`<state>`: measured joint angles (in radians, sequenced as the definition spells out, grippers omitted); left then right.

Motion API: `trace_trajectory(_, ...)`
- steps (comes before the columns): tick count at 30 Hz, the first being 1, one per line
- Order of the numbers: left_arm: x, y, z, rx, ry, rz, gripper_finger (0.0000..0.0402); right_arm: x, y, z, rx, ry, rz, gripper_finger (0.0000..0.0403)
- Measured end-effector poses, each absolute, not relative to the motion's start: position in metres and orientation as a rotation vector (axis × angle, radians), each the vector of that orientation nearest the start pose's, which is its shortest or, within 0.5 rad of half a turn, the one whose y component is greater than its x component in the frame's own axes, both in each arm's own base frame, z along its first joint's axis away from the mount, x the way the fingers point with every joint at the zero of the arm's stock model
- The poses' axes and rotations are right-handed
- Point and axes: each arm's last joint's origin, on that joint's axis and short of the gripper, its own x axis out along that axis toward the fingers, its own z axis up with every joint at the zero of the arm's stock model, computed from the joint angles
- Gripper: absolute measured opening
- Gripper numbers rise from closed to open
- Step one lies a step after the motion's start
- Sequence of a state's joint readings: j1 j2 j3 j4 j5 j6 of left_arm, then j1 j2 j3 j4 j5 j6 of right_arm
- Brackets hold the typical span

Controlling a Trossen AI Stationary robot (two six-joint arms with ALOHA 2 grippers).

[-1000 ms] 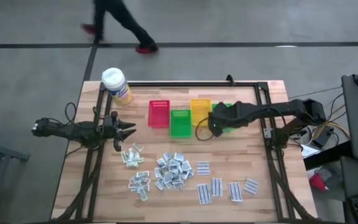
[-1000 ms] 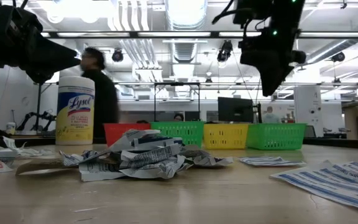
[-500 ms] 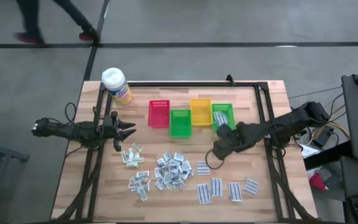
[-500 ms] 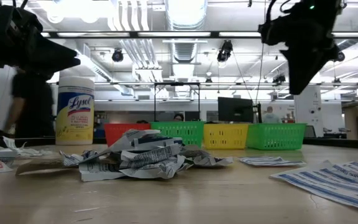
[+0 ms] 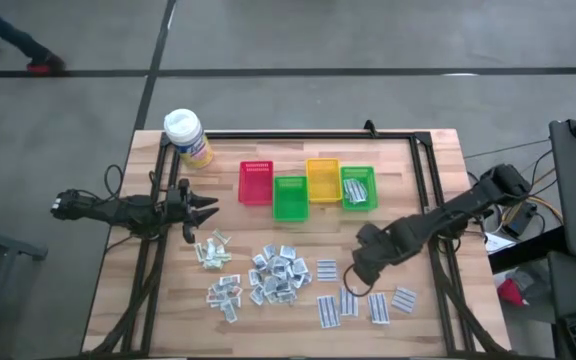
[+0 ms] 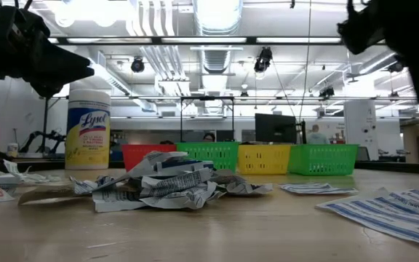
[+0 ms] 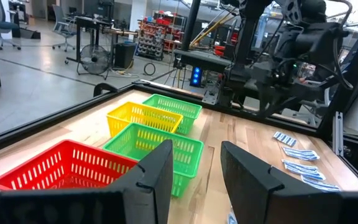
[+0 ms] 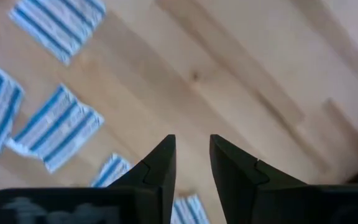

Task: Pick & Place First Aid Supplies
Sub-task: Put the blue bandage into the right green basket

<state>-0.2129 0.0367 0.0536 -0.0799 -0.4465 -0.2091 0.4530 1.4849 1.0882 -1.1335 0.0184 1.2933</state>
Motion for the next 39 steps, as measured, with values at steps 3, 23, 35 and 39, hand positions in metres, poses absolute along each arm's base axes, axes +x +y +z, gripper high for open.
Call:
trace_trajectory(3, 0.094, -0.008, 0.171, -0.188, 0.035, 0.239, 0.0131, 0.219, 0.118, 0.231, 0.690, 1.469, -0.647, 0.0102)
trace_trajectory(23, 0.094, -0.008, 0.171, -0.187, 0.036, 0.239, 0.0131, 0.168, 0.185, 0.230, 0.869, 1.466, -0.799, 0.0127)
trace_trajectory(35, 0.094, -0.008, 0.171, -0.195, 0.037, 0.239, 0.0131, 0.163, 0.186, 0.222, 0.970, 1.420, -0.929, 0.0132)
trace_trajectory(39, 0.094, -0.008, 0.171, -0.195, 0.037, 0.239, 0.0131, 0.161, 0.183, 0.210, 0.970, 1.415, -0.948, 0.0137)
